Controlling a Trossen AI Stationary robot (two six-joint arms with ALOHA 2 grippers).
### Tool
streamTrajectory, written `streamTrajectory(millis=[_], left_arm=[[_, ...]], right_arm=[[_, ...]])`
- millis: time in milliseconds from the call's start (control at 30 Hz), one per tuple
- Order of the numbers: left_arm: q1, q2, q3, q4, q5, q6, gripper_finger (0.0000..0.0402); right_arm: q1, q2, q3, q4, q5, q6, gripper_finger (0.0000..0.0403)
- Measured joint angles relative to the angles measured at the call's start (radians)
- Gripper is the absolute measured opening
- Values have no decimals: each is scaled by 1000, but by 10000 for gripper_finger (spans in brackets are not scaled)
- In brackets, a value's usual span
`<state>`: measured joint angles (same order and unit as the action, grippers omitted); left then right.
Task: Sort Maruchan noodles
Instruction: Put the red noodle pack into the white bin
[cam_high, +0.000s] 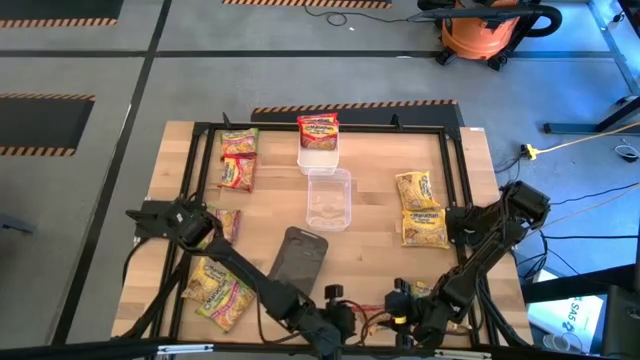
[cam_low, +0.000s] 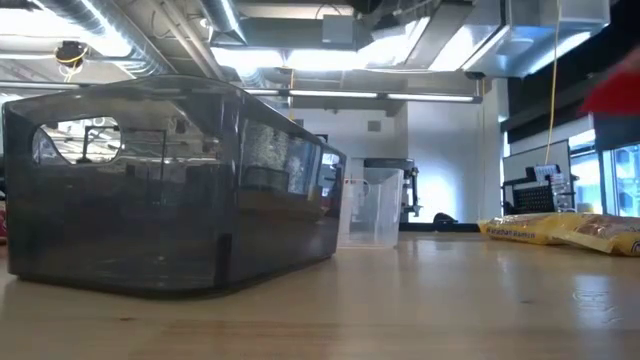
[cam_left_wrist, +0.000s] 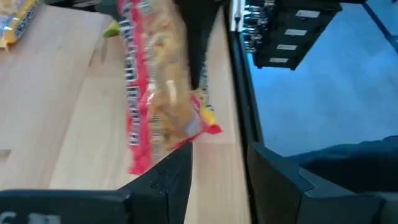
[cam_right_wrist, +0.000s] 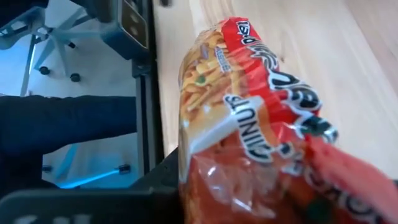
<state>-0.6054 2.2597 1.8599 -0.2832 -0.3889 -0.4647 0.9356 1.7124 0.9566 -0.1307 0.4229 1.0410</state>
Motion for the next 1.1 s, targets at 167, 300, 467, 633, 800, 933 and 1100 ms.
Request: streamTrajectory(millis=[167, 300, 467, 633, 800, 933, 1100], left_arm=[[46, 0, 0, 9, 110, -76, 171], [87, 0, 0, 32, 222, -116, 190], [108, 0, -1, 56, 229, -106, 194], [120, 0, -2, 59, 220, -116, 194], [122, 0, -2, 70, 228, -90, 194], [128, 0, -2, 73, 231, -83, 195], [145, -1, -2, 91, 235, -83, 195]], right_arm=[[1, 4, 12, 11, 14, -33, 94], [1, 14, 12, 14, 10, -44, 94], [1, 15, 11, 21, 3, -43, 104], [1, 15, 10, 16, 10, -50, 95], [1, 15, 10, 20, 12, -55, 102], [1, 15, 10, 21, 4, -56, 101], [8, 15, 10, 29, -5, -66, 94]])
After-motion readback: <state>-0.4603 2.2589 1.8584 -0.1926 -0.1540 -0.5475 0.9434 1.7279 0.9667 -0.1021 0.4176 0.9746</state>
